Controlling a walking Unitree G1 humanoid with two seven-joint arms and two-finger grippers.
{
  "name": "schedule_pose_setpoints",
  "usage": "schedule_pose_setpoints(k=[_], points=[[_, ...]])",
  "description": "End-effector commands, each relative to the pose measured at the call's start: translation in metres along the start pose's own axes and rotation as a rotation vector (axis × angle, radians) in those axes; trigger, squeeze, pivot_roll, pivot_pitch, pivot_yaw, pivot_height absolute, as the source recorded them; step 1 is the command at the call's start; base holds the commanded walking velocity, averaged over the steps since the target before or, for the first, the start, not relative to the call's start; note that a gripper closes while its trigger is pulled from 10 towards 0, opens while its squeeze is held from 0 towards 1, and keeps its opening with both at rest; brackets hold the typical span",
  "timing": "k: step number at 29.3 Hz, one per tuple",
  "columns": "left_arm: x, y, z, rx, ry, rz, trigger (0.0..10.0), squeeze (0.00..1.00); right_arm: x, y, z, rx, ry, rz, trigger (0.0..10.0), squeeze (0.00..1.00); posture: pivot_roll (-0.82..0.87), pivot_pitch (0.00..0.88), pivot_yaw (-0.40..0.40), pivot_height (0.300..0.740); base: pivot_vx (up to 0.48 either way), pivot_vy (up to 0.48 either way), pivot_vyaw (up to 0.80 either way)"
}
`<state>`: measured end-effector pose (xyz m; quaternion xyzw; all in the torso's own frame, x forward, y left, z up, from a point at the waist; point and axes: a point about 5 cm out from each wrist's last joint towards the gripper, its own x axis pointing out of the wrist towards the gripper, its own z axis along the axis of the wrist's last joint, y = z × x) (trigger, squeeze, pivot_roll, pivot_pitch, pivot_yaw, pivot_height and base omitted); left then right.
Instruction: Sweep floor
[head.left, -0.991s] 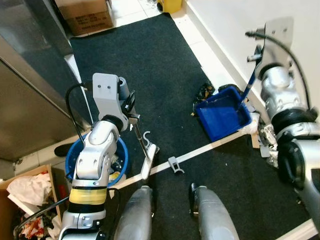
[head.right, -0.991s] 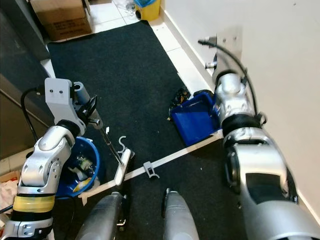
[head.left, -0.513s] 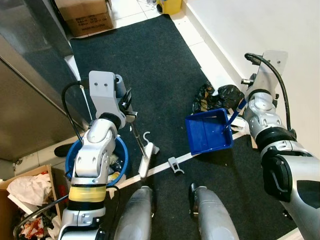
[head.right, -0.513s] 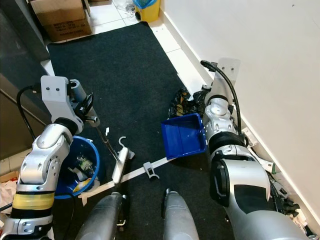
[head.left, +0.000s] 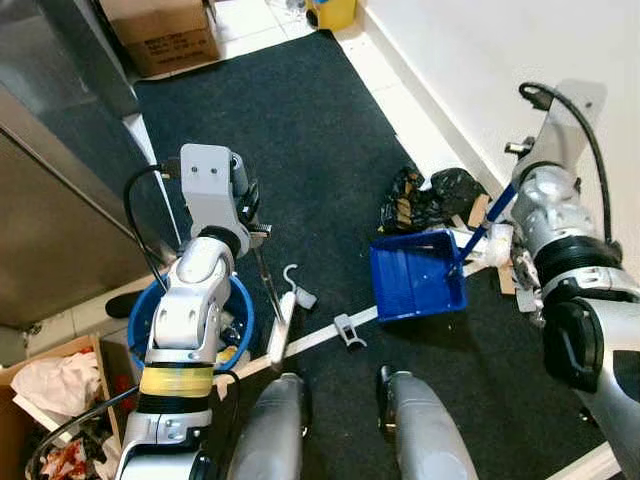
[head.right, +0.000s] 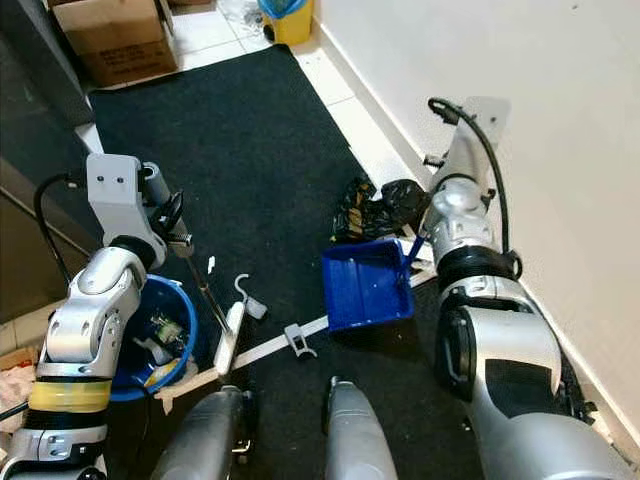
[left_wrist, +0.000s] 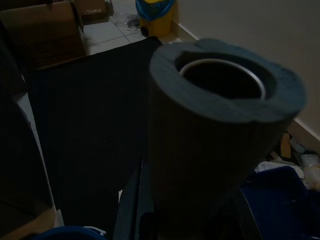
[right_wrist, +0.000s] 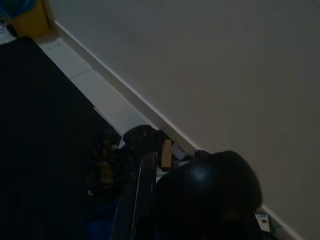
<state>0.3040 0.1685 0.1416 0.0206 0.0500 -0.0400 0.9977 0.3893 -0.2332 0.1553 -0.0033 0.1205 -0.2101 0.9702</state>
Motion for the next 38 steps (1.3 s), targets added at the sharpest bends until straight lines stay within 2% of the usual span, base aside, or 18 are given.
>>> schedule_pose_setpoints(k=[1,7,13,17,21,27,33,35,38], points=[[0.001,0.002,0.004,0.029,-0.026,0.006,10.0,0.00,0.001,-0.004,0.011,-0.006,-0.029,-0.002,10.0,0.00,0.08,0.114,-0.029,0.740,0.000,0.000,0.00],[0.003,-0.002,0.003,0.028,-0.029,-0.002,10.0,0.00,0.000,-0.007,0.010,-0.007,-0.003,0.001,10.0,0.00,0.07,0.113,-0.030,0.740,0.000,0.000,0.00],[0.004,-0.003,0.002,0.028,-0.026,-0.007,10.0,0.00,-0.003,0.000,-0.011,0.025,0.072,0.019,10.0,0.00,0.07,0.113,-0.029,0.740,0.000,0.000,0.00],[0.006,-0.003,0.002,0.028,-0.031,-0.003,10.0,0.00,-0.005,0.001,-0.020,-0.022,0.070,0.012,10.0,0.00,0.07,0.115,-0.030,0.740,0.000,0.000,0.00],[0.009,-0.002,0.002,0.024,-0.034,0.002,10.0,0.00,-0.007,0.003,-0.027,-0.030,0.074,0.014,10.0,0.00,0.07,0.115,-0.030,0.740,0.000,0.000,0.00],[0.020,-0.002,0.000,0.001,-0.027,0.007,10.0,0.00,-0.012,0.011,-0.042,0.020,0.087,0.007,10.0,0.00,0.07,0.115,-0.028,0.740,0.000,0.000,0.00],[0.031,0.002,-0.012,-0.069,0.016,0.041,10.0,0.00,-0.016,0.018,-0.052,0.073,0.116,-0.006,10.0,0.00,0.06,0.111,-0.024,0.740,0.000,0.000,0.00],[0.037,0.003,-0.017,-0.105,0.030,0.064,10.0,0.00,-0.018,0.021,-0.057,0.119,0.146,-0.003,10.0,0.00,0.06,0.111,-0.024,0.740,0.000,0.000,0.00],[0.042,0.004,-0.024,-0.110,0.051,0.093,10.0,0.00,-0.019,0.022,-0.059,0.143,0.157,-0.001,10.0,0.00,0.05,0.109,-0.023,0.740,0.000,0.000,0.00]])
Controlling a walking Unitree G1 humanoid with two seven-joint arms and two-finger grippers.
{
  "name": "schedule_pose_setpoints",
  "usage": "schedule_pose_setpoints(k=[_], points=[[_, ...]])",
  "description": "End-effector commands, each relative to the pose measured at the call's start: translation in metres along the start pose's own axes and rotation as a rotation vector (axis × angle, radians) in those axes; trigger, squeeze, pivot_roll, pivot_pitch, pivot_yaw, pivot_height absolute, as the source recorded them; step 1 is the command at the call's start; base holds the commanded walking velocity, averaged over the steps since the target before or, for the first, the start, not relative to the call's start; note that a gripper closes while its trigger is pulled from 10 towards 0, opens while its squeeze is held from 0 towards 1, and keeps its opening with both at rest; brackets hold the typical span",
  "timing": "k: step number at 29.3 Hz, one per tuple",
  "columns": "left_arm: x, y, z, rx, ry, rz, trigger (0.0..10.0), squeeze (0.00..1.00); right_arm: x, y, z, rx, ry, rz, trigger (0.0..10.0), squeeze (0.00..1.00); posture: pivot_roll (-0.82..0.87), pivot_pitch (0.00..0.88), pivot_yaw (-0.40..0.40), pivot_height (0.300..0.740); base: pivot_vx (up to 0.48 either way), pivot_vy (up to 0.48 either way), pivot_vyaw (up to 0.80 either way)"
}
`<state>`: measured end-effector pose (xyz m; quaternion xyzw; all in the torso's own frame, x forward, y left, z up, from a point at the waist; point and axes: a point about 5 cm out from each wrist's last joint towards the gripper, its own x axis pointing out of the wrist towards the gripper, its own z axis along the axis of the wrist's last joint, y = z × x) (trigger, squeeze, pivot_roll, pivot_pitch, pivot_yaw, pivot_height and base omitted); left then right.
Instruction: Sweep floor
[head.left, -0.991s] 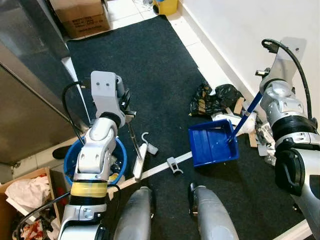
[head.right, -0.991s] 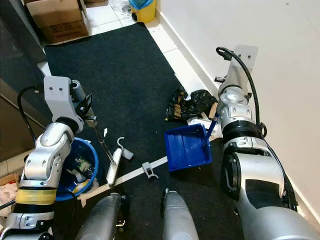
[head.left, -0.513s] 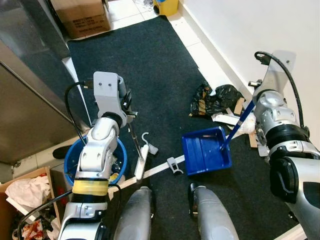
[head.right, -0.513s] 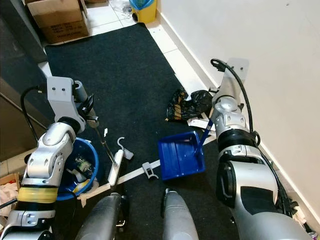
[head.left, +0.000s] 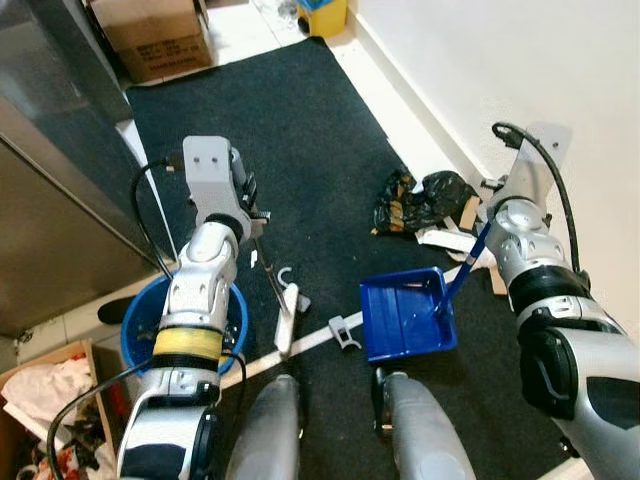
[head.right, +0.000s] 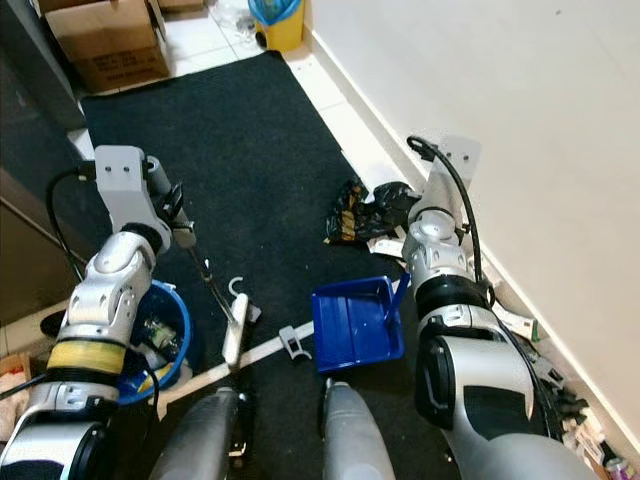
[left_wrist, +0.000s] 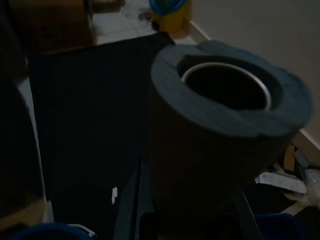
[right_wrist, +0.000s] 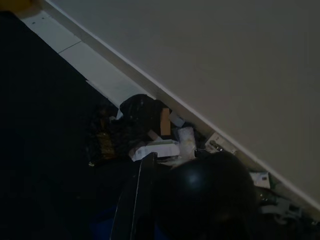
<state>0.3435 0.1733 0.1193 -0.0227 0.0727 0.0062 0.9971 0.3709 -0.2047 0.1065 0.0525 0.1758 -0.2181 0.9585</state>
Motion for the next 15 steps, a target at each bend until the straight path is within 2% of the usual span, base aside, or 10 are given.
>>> schedule_pose_setpoints(k=[1,5,8,9,11,15], points=[[0.003,-0.003,-0.010,-0.021,0.027,0.022,10.0,0.00,-0.001,0.001,-0.006,0.059,0.024,0.010,10.0,0.00,0.05,0.107,-0.022,0.740,0.000,0.000,0.00],[0.005,-0.005,-0.015,-0.053,0.052,0.022,10.0,0.00,-0.001,0.001,-0.003,0.062,0.016,0.014,10.0,0.00,0.04,0.105,-0.021,0.740,0.000,0.000,0.00],[0.011,-0.009,-0.021,-0.165,0.088,0.033,10.0,0.00,-0.001,0.002,-0.001,0.065,0.005,0.018,10.0,0.00,0.03,0.103,-0.022,0.740,0.000,0.000,0.00],[0.011,-0.009,-0.021,-0.165,0.088,0.033,10.0,0.00,-0.001,0.002,-0.001,0.065,0.005,0.018,10.0,0.00,0.03,0.103,-0.022,0.740,0.000,0.000,0.00],[0.015,-0.015,-0.023,-0.220,0.102,0.025,10.0,0.00,-0.004,0.008,-0.006,0.071,0.004,0.041,10.0,0.00,0.03,0.103,-0.022,0.740,0.000,0.000,0.00],[0.022,-0.028,-0.018,-0.246,0.094,-0.003,10.0,0.00,-0.008,0.017,-0.010,0.068,-0.038,0.089,10.0,0.00,0.02,0.105,-0.020,0.740,0.000,0.000,0.00]])
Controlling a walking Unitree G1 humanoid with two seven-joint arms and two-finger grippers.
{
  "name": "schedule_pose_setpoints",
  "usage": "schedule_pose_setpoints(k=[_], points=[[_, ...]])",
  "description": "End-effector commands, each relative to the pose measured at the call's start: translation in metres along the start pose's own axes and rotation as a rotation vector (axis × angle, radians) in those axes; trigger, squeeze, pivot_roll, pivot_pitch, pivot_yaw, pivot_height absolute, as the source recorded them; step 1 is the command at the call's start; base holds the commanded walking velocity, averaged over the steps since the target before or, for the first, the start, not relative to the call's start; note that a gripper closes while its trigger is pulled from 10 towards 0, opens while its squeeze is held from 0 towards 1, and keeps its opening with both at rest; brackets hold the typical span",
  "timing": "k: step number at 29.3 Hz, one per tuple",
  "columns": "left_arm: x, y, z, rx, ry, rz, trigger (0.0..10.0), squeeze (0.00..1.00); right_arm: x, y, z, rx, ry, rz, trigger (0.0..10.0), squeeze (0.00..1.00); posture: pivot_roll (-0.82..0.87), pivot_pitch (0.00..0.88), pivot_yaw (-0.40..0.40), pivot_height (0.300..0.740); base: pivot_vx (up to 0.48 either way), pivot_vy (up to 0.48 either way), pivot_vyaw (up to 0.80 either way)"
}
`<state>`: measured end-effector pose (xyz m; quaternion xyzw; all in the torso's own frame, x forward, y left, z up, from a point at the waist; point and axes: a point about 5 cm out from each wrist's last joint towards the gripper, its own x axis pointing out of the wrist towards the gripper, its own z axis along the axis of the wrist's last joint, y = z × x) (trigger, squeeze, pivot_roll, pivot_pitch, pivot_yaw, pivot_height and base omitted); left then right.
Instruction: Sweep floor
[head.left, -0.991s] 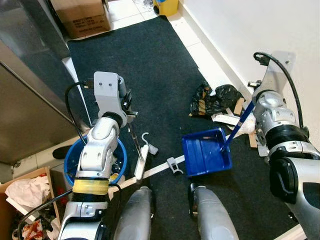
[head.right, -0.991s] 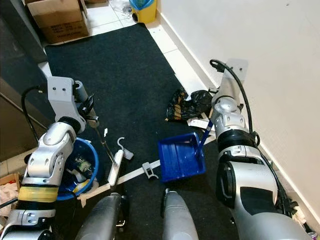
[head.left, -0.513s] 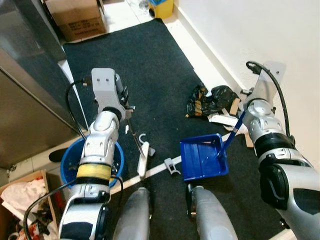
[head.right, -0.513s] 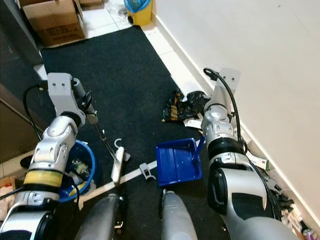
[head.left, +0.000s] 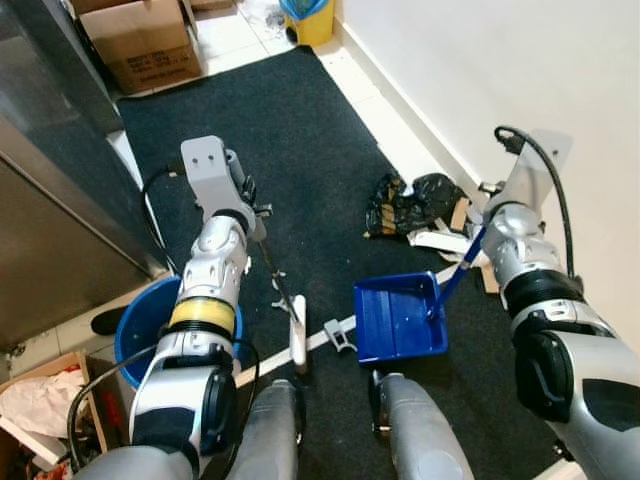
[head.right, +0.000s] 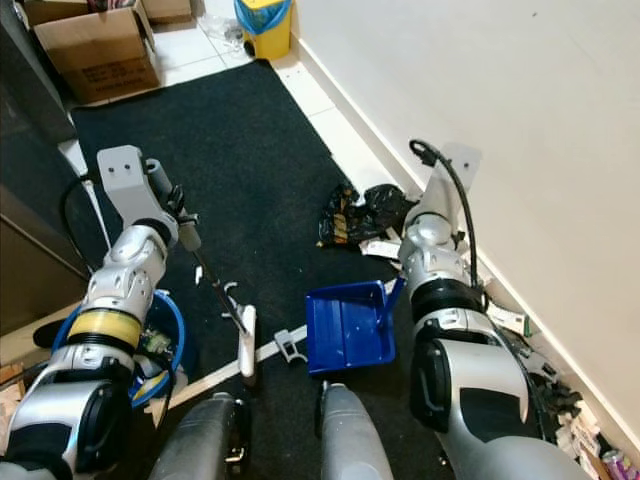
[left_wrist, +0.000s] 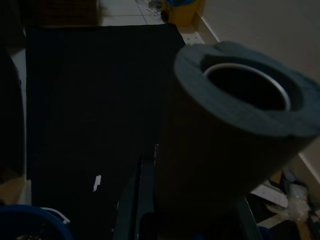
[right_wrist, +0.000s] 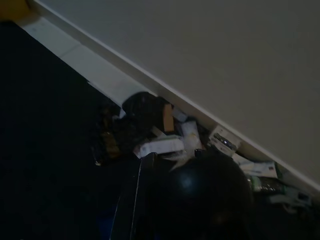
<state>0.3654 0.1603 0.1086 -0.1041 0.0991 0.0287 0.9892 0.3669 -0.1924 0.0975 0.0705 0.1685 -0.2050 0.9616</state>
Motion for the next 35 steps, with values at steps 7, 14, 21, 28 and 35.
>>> schedule_pose_setpoints(k=[7,14,21,28,35], points=[[0.005,-0.028,-0.009,-0.140,0.042,-0.057,10.0,0.00,-0.008,0.015,-0.006,-0.019,-0.057,0.088,10.0,0.00,0.01,0.109,-0.013,0.740,0.000,0.000,0.00],[0.011,-0.040,0.004,-0.269,-0.001,-0.057,10.0,0.00,-0.009,0.016,-0.014,-0.038,-0.035,0.078,10.0,0.00,0.00,0.111,-0.013,0.740,0.000,0.000,0.00],[0.015,-0.044,0.027,-0.360,-0.092,-0.091,10.0,0.00,-0.008,0.017,-0.010,-0.035,-0.040,0.079,10.0,0.00,0.00,0.111,-0.015,0.740,0.000,0.000,0.00],[0.005,-0.039,0.047,-0.217,-0.203,-0.207,10.0,0.00,-0.009,0.018,-0.009,-0.026,-0.041,0.082,10.0,0.00,0.03,0.115,-0.013,0.740,0.000,0.000,0.00],[-0.010,-0.012,0.048,0.057,-0.228,-0.193,10.0,0.00,-0.009,0.018,-0.010,-0.026,-0.038,0.084,10.0,0.00,0.04,0.122,-0.013,0.740,0.000,0.000,0.00]])
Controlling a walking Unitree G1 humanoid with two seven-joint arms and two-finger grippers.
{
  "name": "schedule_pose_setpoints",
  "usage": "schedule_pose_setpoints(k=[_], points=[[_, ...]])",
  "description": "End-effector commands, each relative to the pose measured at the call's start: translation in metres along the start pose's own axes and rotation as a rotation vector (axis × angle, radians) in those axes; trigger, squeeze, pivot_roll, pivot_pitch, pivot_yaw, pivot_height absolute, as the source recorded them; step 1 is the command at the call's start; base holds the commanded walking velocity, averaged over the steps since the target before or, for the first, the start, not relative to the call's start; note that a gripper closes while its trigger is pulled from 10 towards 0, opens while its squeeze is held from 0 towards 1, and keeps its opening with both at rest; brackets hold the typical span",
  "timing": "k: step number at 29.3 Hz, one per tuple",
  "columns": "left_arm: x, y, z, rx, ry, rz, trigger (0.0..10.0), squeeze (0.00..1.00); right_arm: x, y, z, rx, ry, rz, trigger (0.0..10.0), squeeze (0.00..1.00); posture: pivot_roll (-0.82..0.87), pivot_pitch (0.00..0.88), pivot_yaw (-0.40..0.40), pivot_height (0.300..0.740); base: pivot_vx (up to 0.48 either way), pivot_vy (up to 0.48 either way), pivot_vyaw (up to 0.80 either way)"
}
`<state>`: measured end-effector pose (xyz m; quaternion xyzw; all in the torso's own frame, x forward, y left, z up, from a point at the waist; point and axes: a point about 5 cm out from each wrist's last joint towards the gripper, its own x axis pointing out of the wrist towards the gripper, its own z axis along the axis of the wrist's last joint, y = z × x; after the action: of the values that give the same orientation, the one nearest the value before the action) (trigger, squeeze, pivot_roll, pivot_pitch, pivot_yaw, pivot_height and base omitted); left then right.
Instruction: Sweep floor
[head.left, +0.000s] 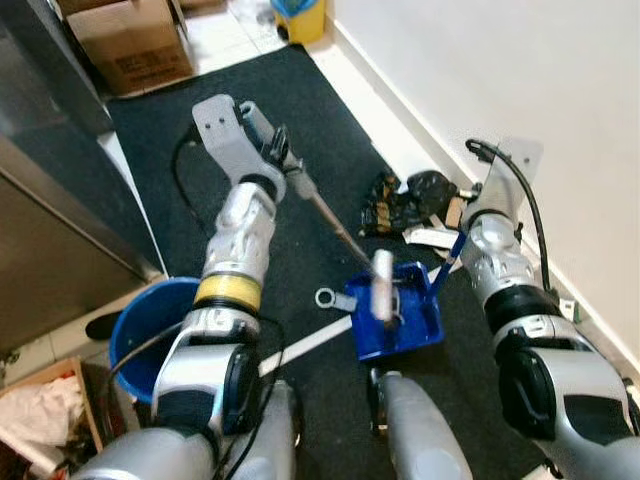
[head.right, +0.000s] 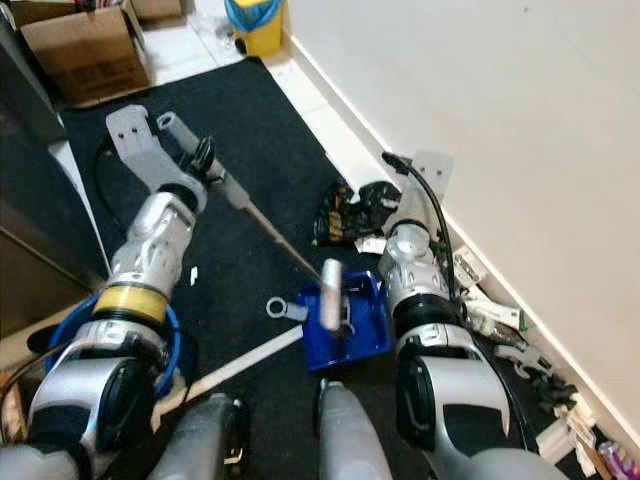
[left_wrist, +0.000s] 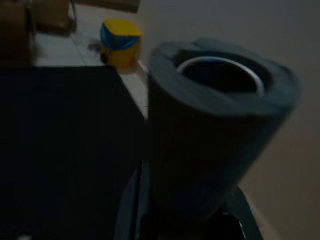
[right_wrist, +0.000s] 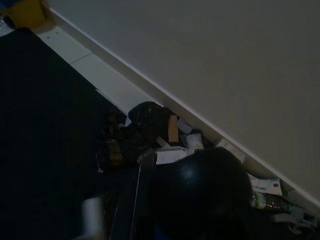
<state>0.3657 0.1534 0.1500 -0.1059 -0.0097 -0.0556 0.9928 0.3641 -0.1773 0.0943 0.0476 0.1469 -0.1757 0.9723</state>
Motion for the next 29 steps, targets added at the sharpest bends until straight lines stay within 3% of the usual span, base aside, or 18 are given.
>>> schedule_pose_setpoints(k=[1,3,4,5,6,8,14,21,26,29], points=[[-0.005,0.012,0.011,0.060,-0.006,-0.001,10.0,0.00,-0.002,0.006,-0.003,0.022,0.012,0.028,10.0,0.00,0.05,0.125,-0.014,0.740,0.000,0.000,0.00],[-0.011,0.030,0.012,0.076,0.022,0.032,10.0,0.00,-0.002,0.007,-0.003,0.022,0.015,0.030,10.0,0.00,0.05,0.125,-0.014,0.740,0.000,0.000,0.00],[-0.011,0.030,0.012,0.076,0.022,0.032,10.0,0.00,-0.002,0.007,-0.003,0.022,0.015,0.030,10.0,0.00,0.05,0.125,-0.014,0.740,0.000,0.000,0.00],[-0.014,0.047,0.016,0.082,0.037,0.074,10.0,0.00,-0.002,0.007,-0.004,0.021,0.018,0.033,10.0,0.00,0.05,0.125,-0.014,0.740,0.000,0.000,0.00],[-0.014,0.047,0.016,0.082,0.037,0.074,10.0,0.00,-0.002,0.007,-0.004,0.021,0.018,0.033,10.0,0.00,0.05,0.125,-0.014,0.740,0.000,0.000,0.00],[-0.014,0.063,0.017,0.072,0.071,0.112,10.0,0.00,-0.002,0.009,-0.004,0.019,0.018,0.037,10.0,0.00,0.06,0.129,-0.019,0.740,0.000,0.000,0.00],[-0.017,0.081,-0.012,0.081,0.193,0.171,10.0,0.00,-0.003,0.011,-0.002,0.021,0.013,0.039,10.0,0.00,0.04,0.138,-0.014,0.740,0.000,0.000,0.00],[-0.006,0.069,-0.020,0.059,0.209,0.154,10.0,0.00,-0.004,0.009,0.001,0.017,0.000,0.034,10.0,0.00,-0.03,0.179,-0.010,0.740,0.000,0.000,0.00],[0.006,0.050,-0.016,-0.013,0.171,0.098,10.0,0.00,-0.003,0.003,0.002,0.014,-0.006,0.017,10.0,0.00,-0.05,0.188,0.000,0.740,0.000,0.000,0.00],[0.015,0.024,-0.019,-0.103,0.159,0.015,10.0,0.00,-0.004,0.002,0.001,0.015,-0.009,0.009,10.0,0.00,-0.06,0.188,0.007,0.740,0.000,0.000,0.00]])
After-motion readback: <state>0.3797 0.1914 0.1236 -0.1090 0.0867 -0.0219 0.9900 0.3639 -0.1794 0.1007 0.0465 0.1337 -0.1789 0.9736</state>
